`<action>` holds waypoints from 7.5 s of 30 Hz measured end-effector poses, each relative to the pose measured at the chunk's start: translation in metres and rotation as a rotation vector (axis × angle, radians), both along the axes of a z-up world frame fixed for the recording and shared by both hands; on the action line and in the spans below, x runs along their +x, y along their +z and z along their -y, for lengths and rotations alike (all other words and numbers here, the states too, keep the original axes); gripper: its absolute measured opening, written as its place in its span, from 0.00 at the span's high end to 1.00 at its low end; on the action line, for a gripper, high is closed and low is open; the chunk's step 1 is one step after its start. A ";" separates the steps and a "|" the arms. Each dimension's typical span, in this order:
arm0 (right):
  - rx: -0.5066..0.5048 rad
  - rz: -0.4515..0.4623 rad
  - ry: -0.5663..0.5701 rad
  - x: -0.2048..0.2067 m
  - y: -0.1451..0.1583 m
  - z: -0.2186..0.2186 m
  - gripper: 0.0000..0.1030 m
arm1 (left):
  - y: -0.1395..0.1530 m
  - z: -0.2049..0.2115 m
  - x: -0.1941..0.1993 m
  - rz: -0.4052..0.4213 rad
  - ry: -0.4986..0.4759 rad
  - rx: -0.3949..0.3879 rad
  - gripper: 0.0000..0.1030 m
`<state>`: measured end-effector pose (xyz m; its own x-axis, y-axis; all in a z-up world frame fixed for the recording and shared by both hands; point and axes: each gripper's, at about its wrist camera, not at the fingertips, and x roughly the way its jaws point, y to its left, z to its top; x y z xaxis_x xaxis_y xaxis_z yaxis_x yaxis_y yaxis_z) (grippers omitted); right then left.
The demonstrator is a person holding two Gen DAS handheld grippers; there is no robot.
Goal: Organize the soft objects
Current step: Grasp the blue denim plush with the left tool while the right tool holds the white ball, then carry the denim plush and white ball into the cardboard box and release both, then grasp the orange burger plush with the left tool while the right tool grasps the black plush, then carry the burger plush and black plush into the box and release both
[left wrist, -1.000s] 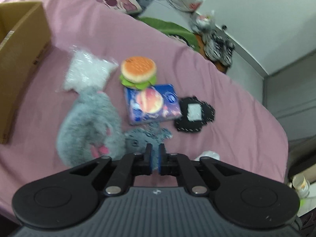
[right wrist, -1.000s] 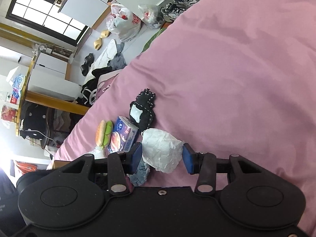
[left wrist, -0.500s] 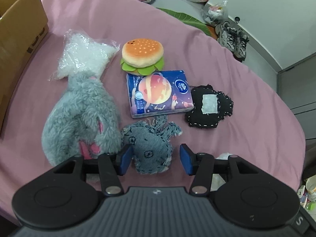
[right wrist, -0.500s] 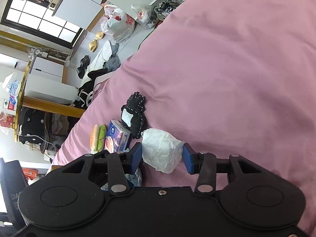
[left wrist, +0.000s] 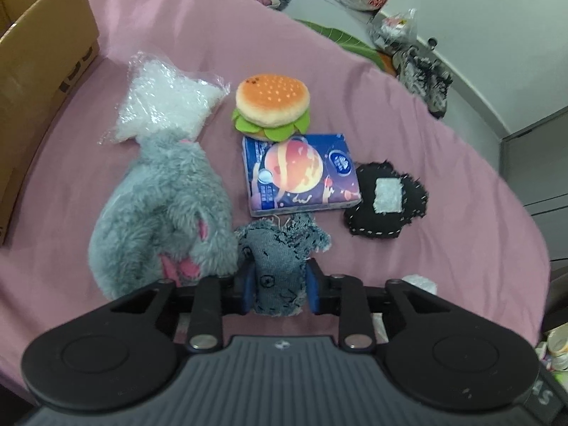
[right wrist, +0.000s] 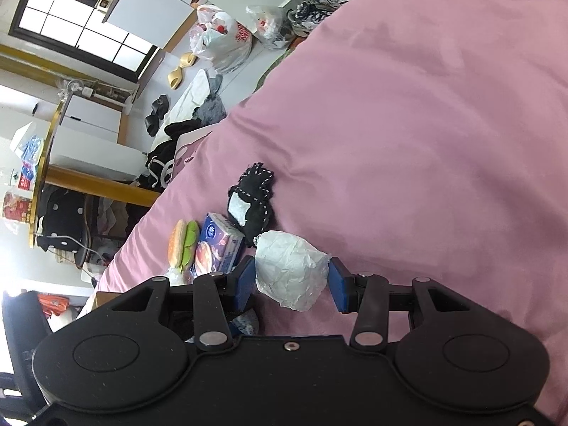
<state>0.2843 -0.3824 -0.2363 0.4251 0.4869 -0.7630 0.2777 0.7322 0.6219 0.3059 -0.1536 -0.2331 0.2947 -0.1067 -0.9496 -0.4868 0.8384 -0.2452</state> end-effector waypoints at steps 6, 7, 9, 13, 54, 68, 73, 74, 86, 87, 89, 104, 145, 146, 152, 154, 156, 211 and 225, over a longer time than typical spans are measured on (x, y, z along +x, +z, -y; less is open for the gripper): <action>-0.002 0.039 0.023 -0.002 0.012 -0.007 0.58 | 0.027 -0.010 -0.014 0.073 0.000 -0.046 0.77; 0.002 0.048 0.027 -0.002 0.014 -0.008 0.58 | 0.031 -0.012 -0.016 0.083 0.001 -0.053 0.76; 0.005 0.067 0.040 -0.003 0.020 -0.012 0.58 | 0.041 -0.016 -0.019 0.104 0.002 -0.061 0.76; 0.007 0.111 0.061 -0.004 0.029 -0.020 0.58 | 0.059 -0.024 -0.024 0.143 0.000 -0.077 0.76; 0.039 0.389 0.348 0.018 0.093 -0.176 0.58 | 0.114 -0.237 -0.060 0.329 0.121 0.019 0.76; 0.028 0.402 0.453 0.020 0.095 -0.234 0.58 | 0.077 -0.294 -0.058 0.301 0.282 0.020 0.75; 0.033 0.404 0.484 0.022 0.094 -0.252 0.58 | 0.074 -0.304 -0.056 0.314 0.302 0.022 0.72; 0.032 0.403 0.490 0.022 0.094 -0.255 0.58 | 0.074 -0.305 -0.056 0.314 0.303 0.024 0.69; 0.025 0.381 0.539 0.021 0.092 -0.286 0.52 | 0.076 -0.316 -0.064 0.327 0.336 0.006 0.55; 0.023 0.381 0.543 0.020 0.094 -0.286 0.52 | 0.076 -0.316 -0.064 0.326 0.341 0.010 0.55; 0.015 0.380 0.545 0.017 0.097 -0.283 0.52 | 0.078 -0.316 -0.065 0.329 0.344 0.014 0.53; -0.107 0.386 0.528 0.003 0.133 -0.221 0.30 | 0.109 -0.280 -0.066 0.335 0.224 0.082 0.14; -0.041 0.172 0.208 0.037 0.070 -0.045 0.15 | 0.122 -0.098 -0.016 0.246 -0.074 0.137 0.09; -0.044 0.158 0.204 0.039 0.065 -0.043 0.17 | 0.120 -0.095 -0.013 0.244 -0.075 0.133 0.09; -0.003 0.071 0.163 0.050 0.038 -0.033 0.26 | 0.107 -0.078 0.005 0.226 -0.093 0.110 0.10; 0.012 0.057 0.153 0.053 0.033 -0.031 0.28 | 0.103 -0.074 0.010 0.220 -0.099 0.097 0.10; 0.022 0.048 0.143 0.055 0.030 -0.029 0.29 | 0.097 -0.070 0.016 0.209 -0.101 0.087 0.11; -0.053 0.122 0.161 0.058 0.040 -0.049 0.81 | 0.078 -0.086 0.031 0.196 -0.057 -0.019 0.64; -0.075 0.216 0.224 0.033 0.072 -0.075 0.80 | 0.123 -0.122 -0.017 0.258 -0.052 -0.013 0.64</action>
